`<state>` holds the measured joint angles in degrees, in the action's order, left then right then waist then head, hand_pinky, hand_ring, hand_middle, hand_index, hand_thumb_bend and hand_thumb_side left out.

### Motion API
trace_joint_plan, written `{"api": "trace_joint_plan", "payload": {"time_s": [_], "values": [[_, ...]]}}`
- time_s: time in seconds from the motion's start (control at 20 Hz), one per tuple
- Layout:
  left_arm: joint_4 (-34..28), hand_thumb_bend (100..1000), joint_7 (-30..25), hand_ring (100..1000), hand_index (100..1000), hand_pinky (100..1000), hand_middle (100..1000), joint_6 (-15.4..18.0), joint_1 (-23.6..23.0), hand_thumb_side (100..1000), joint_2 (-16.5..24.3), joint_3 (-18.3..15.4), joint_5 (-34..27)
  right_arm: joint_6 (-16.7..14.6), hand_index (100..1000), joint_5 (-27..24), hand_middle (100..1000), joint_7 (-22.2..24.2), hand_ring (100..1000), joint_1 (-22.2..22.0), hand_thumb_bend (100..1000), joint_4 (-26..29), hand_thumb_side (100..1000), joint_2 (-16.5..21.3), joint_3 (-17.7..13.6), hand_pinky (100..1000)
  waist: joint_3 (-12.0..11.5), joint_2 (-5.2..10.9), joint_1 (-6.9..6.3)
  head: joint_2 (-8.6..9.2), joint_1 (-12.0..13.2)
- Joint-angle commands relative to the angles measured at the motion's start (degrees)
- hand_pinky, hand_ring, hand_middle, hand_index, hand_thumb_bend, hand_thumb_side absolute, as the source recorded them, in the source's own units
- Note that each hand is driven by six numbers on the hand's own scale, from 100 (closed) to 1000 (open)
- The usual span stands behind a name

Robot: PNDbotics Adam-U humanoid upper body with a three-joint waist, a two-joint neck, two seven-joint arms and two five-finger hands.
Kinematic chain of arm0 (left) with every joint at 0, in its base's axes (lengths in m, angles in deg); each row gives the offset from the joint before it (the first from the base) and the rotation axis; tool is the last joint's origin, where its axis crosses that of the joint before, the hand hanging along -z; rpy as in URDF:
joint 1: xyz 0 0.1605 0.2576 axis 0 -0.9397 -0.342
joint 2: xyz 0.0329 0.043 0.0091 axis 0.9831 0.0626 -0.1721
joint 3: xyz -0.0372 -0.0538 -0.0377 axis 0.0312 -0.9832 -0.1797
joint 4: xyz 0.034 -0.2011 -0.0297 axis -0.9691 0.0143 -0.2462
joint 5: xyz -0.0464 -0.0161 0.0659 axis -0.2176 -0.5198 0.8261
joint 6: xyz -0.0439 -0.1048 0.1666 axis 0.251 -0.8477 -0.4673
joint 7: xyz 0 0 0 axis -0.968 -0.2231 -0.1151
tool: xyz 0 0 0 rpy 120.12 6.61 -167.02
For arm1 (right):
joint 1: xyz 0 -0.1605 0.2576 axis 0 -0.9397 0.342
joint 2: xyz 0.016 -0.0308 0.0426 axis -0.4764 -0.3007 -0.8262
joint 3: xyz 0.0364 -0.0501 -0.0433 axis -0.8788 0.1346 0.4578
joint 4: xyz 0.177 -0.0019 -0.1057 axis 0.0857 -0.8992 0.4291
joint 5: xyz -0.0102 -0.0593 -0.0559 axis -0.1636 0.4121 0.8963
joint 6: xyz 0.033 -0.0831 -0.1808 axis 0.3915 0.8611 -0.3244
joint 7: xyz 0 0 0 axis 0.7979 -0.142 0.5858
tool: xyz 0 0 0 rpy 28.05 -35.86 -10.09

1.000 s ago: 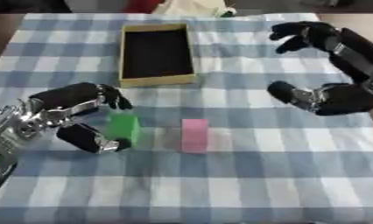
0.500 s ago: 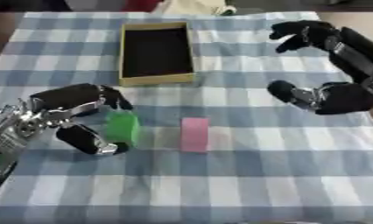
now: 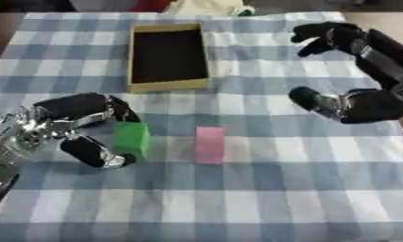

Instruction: Pick up objects on the table and place them in the box.

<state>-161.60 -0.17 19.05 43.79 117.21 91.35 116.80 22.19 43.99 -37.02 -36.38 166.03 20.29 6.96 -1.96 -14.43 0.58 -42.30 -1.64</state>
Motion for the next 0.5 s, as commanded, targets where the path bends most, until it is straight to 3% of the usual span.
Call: {"api": "trace_joint_plan", "payload": {"time_s": [0.05,0.35,0.5], "values": [[0.7,417,1.4,692,822,759,652,0.1,1.1,507,0.3,-0.6,0.9,0.0,952,0.3,833,0.2,774,0.5,451,1.0,687,0.7,-0.5,815,0.1,0.79,-0.02,-0.26,0.0],[3.1,391,4.9,633,799,733,594,0.6,1.4,482,-0.5,-0.8,3.3,0.0,952,0.3,833,0.2,774,0.4,443,1.0,687,0.6,-0.5,815,0.2,0.67,0.05,-0.19,0.0],[3.7,340,6.7,550,744,680,502,0.9,1.5,456,-0.7,-1.0,4.1,0.0,952,0.3,833,0.2,774,0.4,439,1.0,687,0.6,-0.5,815,0.2,0.64,0.03,-0.19,0.0]]}}
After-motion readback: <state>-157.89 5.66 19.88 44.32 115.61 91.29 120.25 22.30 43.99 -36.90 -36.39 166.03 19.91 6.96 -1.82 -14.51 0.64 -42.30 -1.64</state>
